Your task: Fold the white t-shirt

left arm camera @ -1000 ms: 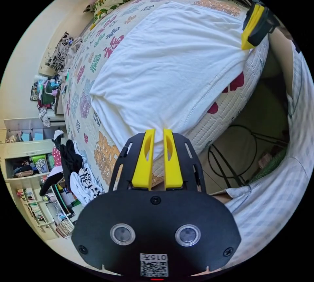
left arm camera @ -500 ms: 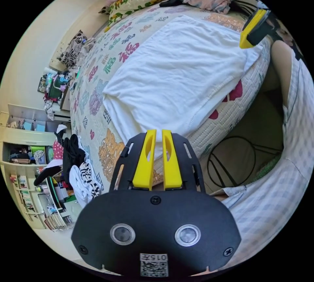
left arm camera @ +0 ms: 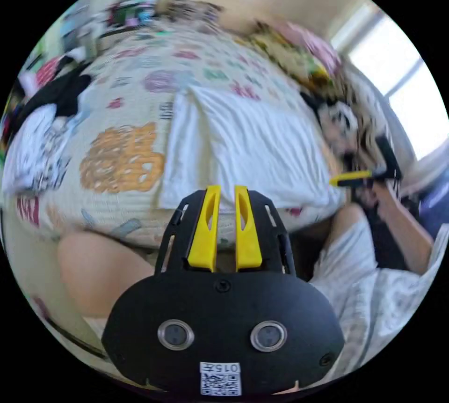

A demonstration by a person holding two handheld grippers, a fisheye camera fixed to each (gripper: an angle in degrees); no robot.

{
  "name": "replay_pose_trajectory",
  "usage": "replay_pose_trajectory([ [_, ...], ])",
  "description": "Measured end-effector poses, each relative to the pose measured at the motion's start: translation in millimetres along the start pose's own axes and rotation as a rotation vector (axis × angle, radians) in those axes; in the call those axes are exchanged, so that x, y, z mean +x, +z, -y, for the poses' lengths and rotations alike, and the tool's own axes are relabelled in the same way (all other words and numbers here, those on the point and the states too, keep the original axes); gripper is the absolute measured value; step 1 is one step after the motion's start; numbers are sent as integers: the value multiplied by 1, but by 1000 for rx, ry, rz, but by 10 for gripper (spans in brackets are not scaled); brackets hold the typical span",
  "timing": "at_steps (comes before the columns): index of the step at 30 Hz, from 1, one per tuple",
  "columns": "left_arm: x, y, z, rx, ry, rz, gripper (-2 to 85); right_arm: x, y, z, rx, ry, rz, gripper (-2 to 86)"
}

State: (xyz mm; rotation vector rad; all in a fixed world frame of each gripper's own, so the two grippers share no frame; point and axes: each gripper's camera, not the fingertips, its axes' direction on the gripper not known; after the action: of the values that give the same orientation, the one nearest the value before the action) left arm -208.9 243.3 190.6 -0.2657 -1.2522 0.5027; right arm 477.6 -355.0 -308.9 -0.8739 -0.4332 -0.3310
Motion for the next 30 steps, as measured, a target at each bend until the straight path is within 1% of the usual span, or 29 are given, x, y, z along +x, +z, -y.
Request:
replay_pose_trajectory([
  [1, -27, -16, -7, 108, -153, 3, 67, -6, -12, 14, 32, -17, -6, 40],
  [2, -49, -25, -13, 175, -262, 19, 73, -10, -17, 22, 48, -30, -3, 45],
  [4, -76, -26, -14, 178, -365, 4, 81, -30, -34, 65, 102, -95, 19, 59],
  [5, -88, -19, -12, 144, -398, -38, 85, -36, -35, 78, 109, -113, 19, 61],
  [6, -92, -16, -10, 126, -405, -52, 87, -48, -36, 105, 114, -152, 12, 65],
  [8, -104, -1, -1, 31, -418, -37, 90, -68, -33, 149, 107, -204, 0, 71],
  [10, -114, 1, 1, -4, -458, -52, 87, -95, -21, 208, 76, -264, -7, 78],
  [13, -122, -23, -1, 107, -504, 56, 88, -128, 3, 275, 33, -309, -20, 87],
  [15, -130, -13, 4, 33, -484, -7, 87, -144, 22, 311, -4, -320, -35, 98],
  [16, -136, 1, 9, -58, -463, -97, 82, -151, 36, 333, -26, -309, -58, 107],
  [18, -142, 2, 10, -55, -471, -121, 56, -157, 58, 364, -69, -277, -101, 114],
  [19, -144, 1, 11, -43, -457, -174, 24, -158, 73, 382, -112, -250, -112, 113],
  [20, -146, 3, 11, -51, -454, -208, 15, -158, 81, 390, -135, -237, -118, 113],
  [22, -147, 2, 12, -52, -443, -193, 5, -152, 110, 415, -224, -170, -165, 91],
  [24, -149, 1, 13, -42, -445, -185, 0, -142, 119, 425, -238, -96, -182, 58],
  [25, -152, -2, 11, -18, -461, -191, -1, -137, 121, 427, -238, -87, -226, 39],
  [26, -155, -6, 9, 17, -482, -211, -2, -135, 121, 428, -239, -98, -226, 34],
  [30, -163, -27, 3, 95, -491, -331, -4, -125, 114, 433, -233, -133, -174, 10],
])
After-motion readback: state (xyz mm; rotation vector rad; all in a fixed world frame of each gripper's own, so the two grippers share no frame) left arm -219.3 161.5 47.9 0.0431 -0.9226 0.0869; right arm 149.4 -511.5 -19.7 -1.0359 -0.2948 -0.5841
